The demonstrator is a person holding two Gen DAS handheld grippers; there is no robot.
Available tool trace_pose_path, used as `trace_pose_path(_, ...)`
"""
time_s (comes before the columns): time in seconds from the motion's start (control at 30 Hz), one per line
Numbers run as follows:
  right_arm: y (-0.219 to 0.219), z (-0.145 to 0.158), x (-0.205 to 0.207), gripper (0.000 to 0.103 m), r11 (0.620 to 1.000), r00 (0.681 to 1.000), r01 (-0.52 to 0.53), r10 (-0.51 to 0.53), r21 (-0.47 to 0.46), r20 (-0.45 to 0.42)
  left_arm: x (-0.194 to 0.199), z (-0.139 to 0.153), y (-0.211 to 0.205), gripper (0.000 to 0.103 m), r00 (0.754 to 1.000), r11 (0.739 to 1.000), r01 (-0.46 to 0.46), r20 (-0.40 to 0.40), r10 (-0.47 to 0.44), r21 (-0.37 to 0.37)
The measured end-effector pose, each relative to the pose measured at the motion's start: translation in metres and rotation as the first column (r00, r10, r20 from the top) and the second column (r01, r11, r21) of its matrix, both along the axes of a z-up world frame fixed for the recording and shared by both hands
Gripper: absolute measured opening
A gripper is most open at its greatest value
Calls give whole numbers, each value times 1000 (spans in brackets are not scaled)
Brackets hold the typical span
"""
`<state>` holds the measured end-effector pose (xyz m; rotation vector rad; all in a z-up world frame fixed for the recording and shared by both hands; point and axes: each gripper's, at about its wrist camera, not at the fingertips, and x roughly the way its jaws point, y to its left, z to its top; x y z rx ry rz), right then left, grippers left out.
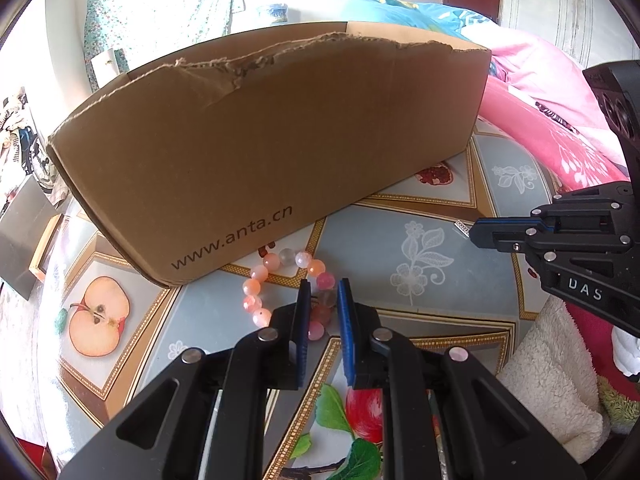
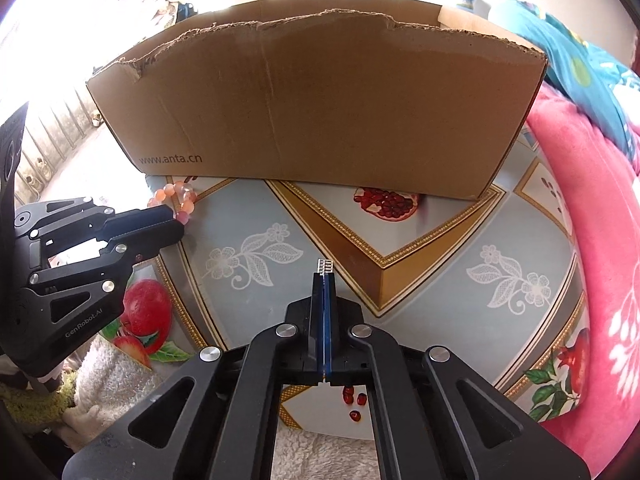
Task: Organize jewelry
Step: 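Close the left gripper on the pink bead bracelet while the right gripper closes on the silver piece, then lift and carry the bracelet and silver piece over the box with both grippers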
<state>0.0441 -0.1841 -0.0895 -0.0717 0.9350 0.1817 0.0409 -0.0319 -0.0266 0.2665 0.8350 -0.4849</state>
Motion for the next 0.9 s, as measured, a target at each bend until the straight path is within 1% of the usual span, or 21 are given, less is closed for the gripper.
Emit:
trace_pose_path(0.13, -10, 2, 1, 0, 998, 1000, 20, -19, 68, -9, 0, 0, 0, 13, 1000, 1000, 5, 0, -5, 2)
trace_pose_path(0.23, -33, 11, 3, 0, 993, 999, 34, -33, 111, -7, 0, 0, 0, 13, 1000, 1000, 10, -1, -10, 3)
trace_pose_path(0.3, -40, 17, 2, 0, 990, 999, 42, -42, 132, -3, 1, 0, 0, 13, 1000, 1000, 12, -1, -12, 2)
trace_pose_path(0.37, -49, 26, 16, 0, 988, 999, 51, -52, 147, 1, 0, 0, 1, 13, 1000, 1000, 14, -1, -14, -1)
trace_pose_path(0.4, -51, 29, 16, 0, 988, 999, 49, -51, 149, 9, 0, 0, 1, 13, 1000, 1000, 13, -1, -13, -4)
trace_pose_path(0.47, -45, 31, 15, 0, 987, 999, 44, -48, 152, 23, 0, 0, 3, 13, 1000, 1000, 12, -1, -12, -10)
trace_pose_path(0.6, -52, 46, 13, 0, 983, 998, 40, -49, 177, 44, -1, 0, 5, 13, 1000, 1000, 11, 6, -11, -17)
trace_pose_path(0.67, -52, 52, 14, 0, 981, 997, 41, -52, 191, 56, -2, 0, 6, 9, 1000, 1000, 10, 18, -10, -11)
trace_pose_path(0.7, -44, 50, 21, 0, 980, 997, 40, -53, 196, 61, -2, 0, 7, 9, 1000, 1000, 11, 21, -10, -10)
trace_pose_path(0.77, -42, 63, 9, 0, 979, 995, 38, -56, 202, 82, -3, 1, 10, 9, 1000, 1000, 9, 28, -8, -17)
trace_pose_path(0.9, -30, 82, 6, 0, 977, 988, 28, -58, 212, 140, -5, 15, 20, 9, 999, 999, 11, 51, -8, -46)
